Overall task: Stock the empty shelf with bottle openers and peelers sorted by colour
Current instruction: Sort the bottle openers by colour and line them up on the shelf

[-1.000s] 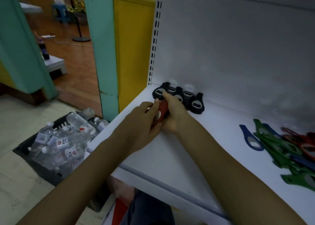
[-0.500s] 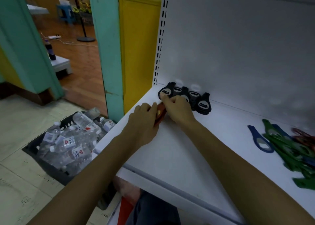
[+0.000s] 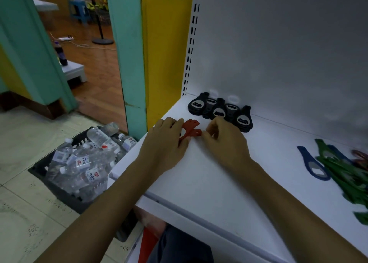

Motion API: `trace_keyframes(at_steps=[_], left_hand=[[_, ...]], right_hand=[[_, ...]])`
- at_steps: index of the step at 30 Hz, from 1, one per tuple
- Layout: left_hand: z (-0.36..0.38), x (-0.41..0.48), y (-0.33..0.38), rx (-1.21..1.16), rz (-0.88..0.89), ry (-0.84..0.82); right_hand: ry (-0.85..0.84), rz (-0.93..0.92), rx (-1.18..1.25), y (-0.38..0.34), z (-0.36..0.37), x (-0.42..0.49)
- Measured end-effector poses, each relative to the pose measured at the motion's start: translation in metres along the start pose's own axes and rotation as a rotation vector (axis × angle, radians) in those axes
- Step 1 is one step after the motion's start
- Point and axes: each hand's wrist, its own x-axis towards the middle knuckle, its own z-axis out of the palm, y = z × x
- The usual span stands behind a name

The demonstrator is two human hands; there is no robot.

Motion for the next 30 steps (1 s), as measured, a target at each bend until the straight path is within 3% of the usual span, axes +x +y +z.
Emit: trace_keyframes(at_steps=[6,13,20,30], left_hand=[[-0.002,-0.001,0.003,-0.067,0.006,0.058],[0.001,0.012,0.003,-0.060,0.001,0.077],[0.008,0.015,-0.002,-0.230,-0.085,0.115],[0.013,0.021,-0.008,-0.264,-0.120,0.116]], right_hand=[[-0.160,-0.106,-0.013,-0.012,0.000,0.015],[-0.176,-0.094,-0.201,-0.027,0.015,0.030],[-0.010,-0.085,-0.357,-0.022,0.030,0.016],[-0.026,-0.127,-0.286,-0.017,0.035,0.018]])
